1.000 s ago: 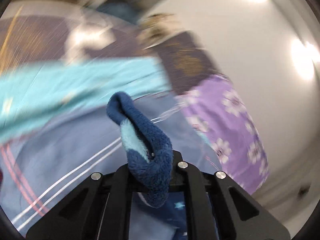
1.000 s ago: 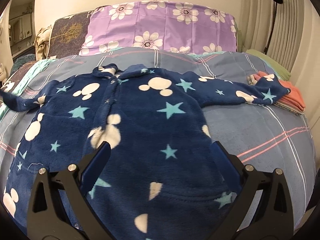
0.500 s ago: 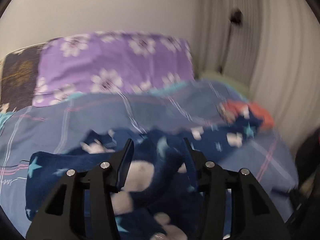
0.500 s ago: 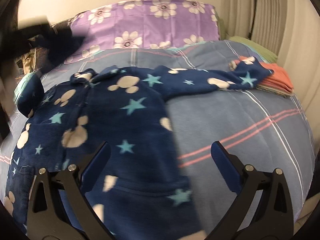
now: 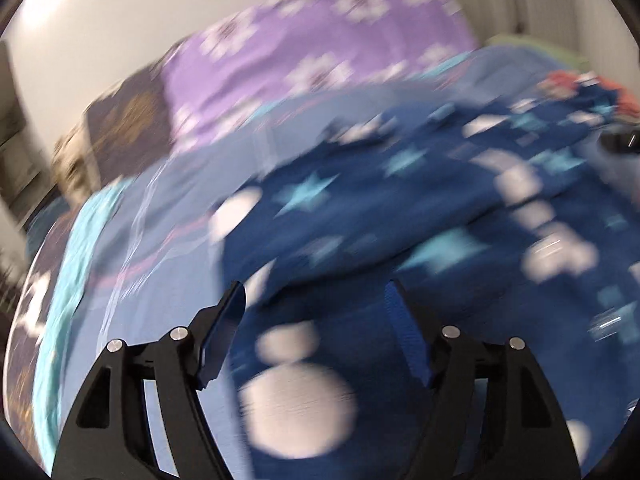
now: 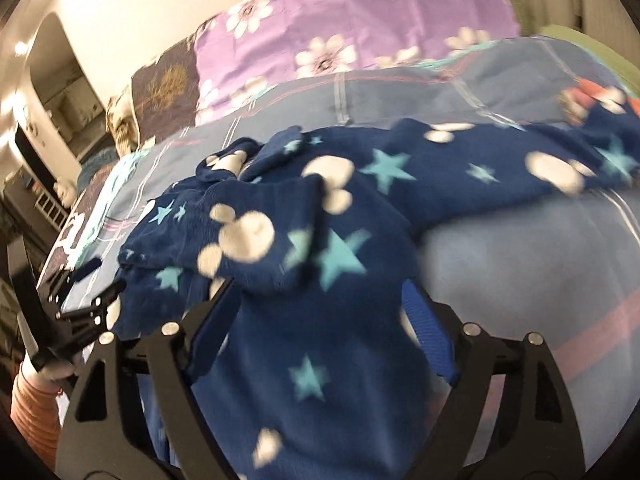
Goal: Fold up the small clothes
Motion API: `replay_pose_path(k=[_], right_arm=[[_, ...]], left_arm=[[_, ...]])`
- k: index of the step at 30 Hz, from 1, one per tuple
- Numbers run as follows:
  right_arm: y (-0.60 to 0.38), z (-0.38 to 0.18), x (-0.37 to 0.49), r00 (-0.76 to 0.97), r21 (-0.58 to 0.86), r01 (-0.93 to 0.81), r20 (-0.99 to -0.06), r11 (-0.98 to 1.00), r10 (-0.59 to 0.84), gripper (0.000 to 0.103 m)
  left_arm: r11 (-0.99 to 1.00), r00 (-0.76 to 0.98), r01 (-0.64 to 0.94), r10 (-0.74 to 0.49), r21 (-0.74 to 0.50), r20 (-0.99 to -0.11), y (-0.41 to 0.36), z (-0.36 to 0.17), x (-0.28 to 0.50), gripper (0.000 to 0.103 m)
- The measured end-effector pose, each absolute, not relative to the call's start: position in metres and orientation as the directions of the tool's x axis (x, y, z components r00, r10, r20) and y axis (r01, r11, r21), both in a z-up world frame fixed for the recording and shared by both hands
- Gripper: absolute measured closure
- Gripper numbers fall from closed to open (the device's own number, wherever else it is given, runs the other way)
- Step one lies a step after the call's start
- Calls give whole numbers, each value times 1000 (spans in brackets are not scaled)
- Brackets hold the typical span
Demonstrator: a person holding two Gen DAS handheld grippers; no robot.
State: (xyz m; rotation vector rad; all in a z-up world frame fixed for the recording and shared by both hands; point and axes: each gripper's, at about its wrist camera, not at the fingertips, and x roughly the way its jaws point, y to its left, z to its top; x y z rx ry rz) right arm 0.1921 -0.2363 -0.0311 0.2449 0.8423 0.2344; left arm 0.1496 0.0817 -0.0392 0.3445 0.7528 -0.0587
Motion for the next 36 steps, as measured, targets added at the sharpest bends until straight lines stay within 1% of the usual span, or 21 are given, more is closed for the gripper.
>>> replay_pose_path(k=[2, 5, 7, 8, 9, 11, 12, 15, 16, 17, 18, 20, 22, 24, 26, 28, 29, 31, 33, 35, 36], right_arm=[[-218, -39, 225, 614, 299, -97, -733, 949, 293, 19], [-199, -58, 262, 571, 280, -54, -779, 958, 260, 19], [-187, -71, 279, 557, 243, -18, -803, 970, 212, 25], [-178, -70, 282, 574, 187, -7, -803, 982, 158, 55], [-173, -65, 281, 591, 164, -29, -793, 986, 149, 96], [-169, -49, 281, 600, 237, -106, -760, 966, 252, 95], [-171, -29, 274, 648, 260, -118, -711, 958, 273, 95], [-176, 21, 249, 793, 157, -133, -576, 979, 200, 95], [-177, 25, 248, 803, 142, -131, -565, 981, 189, 94], [-180, 24, 250, 799, 124, -123, -576, 985, 173, 92], [-184, 14, 259, 776, 99, -98, -616, 990, 139, 84], [-192, -27, 280, 675, 7, -25, -737, 1000, 22, 76], [-208, -57, 284, 593, 4, 52, -805, 999, -27, 77], [-224, -54, 271, 641, 123, 71, -766, 990, 49, 77], [-225, -41, 261, 663, 187, 41, -740, 981, 114, 77], [-216, -27, 253, 681, 250, -34, -702, 968, 206, 77], [-204, -20, 247, 684, 275, -108, -677, 955, 272, 77], [-184, -16, 242, 672, 276, -204, -659, 939, 339, 76], [-162, -28, 243, 628, 250, -244, -695, 937, 349, 68], [-152, -58, 254, 557, 214, -204, -777, 955, 293, 67], [-152, -75, 258, 554, 230, -200, -776, 953, 303, 67]], left_arm=[[953, 697, 107, 132, 284, -705, 106, -51, 164, 31], [972, 660, 50, 140, 229, -738, 127, -57, 184, 30], [970, 651, 15, 174, 242, -739, 133, -60, 196, 29], [968, 651, -3, 192, 250, -735, 135, -60, 201, 29], [968, 650, -21, 204, 251, -732, 140, -60, 203, 29], [967, 651, -50, 221, 249, -726, 145, -60, 202, 29], [965, 658, -63, 233, 256, -717, 147, -59, 199, 29], [956, 675, -55, 249, 290, -694, 141, -59, 190, 29], [951, 677, -52, 257, 304, -690, 137, -60, 189, 29], [948, 679, -50, 264, 315, -685, 136, -61, 189, 29], [946, 677, -50, 268, 320, -686, 135, -62, 189, 29], [949, 676, -52, 263, 311, -688, 135, -62, 189, 29], [952, 679, -50, 253, 301, -689, 136, -58, 185, 29], [953, 678, -43, 247, 299, -692, 140, -54, 177, 29], [963, 681, -44, 223, 265, -698, 142, -44, 169, 39], [988, 705, -30, 127, 150, -697, 143, -24, 161, 65], [995, 719, -17, 83, 103, -690, 141, -16, 159, 68], [1000, 754, 25, -13, 10, -657, 130, 2, 161, 71], [994, 754, 96, -103, -46, -649, 107, 7, 177, 71], [989, 715, 123, -143, -78, -684, 88, -6, 199, 71], [989, 673, 123, -143, -82, -726, 77, -25, 217, 71]])
